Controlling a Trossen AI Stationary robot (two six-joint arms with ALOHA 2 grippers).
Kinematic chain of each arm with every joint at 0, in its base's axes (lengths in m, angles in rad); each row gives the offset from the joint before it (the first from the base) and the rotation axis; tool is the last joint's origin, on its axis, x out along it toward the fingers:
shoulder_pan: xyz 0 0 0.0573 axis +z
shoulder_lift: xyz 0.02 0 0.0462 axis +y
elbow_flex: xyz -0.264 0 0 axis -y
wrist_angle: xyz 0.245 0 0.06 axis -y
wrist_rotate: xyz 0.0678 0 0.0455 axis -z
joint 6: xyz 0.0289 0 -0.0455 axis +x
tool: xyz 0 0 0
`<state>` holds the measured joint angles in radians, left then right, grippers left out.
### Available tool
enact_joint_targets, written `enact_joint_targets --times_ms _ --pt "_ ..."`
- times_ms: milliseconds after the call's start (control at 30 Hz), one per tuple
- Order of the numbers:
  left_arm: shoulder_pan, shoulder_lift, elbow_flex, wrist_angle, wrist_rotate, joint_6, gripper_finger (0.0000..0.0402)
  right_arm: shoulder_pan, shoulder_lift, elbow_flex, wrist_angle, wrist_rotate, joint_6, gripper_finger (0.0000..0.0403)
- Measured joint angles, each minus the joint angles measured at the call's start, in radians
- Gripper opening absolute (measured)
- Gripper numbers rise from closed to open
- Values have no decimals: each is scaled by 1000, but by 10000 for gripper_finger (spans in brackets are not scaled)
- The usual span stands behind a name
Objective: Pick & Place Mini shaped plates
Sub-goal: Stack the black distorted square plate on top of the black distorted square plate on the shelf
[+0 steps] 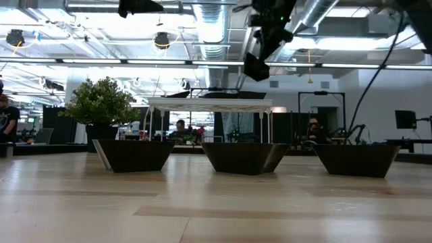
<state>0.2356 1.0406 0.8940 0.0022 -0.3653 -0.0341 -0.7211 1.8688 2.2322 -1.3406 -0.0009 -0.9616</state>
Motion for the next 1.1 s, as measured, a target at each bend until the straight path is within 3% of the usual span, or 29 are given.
enact_joint_targets --times_ms 133,333,1100 --pt "0 0 0 0 0 0 282 -22 84 84 -31 -12 -128 0" --pt "0 0 0 6 0 0 282 -28 127 90 -31 -53 -245 0" --pt "0 0 0 21 0 0 282 6 146 89 -28 -99 -278 0"
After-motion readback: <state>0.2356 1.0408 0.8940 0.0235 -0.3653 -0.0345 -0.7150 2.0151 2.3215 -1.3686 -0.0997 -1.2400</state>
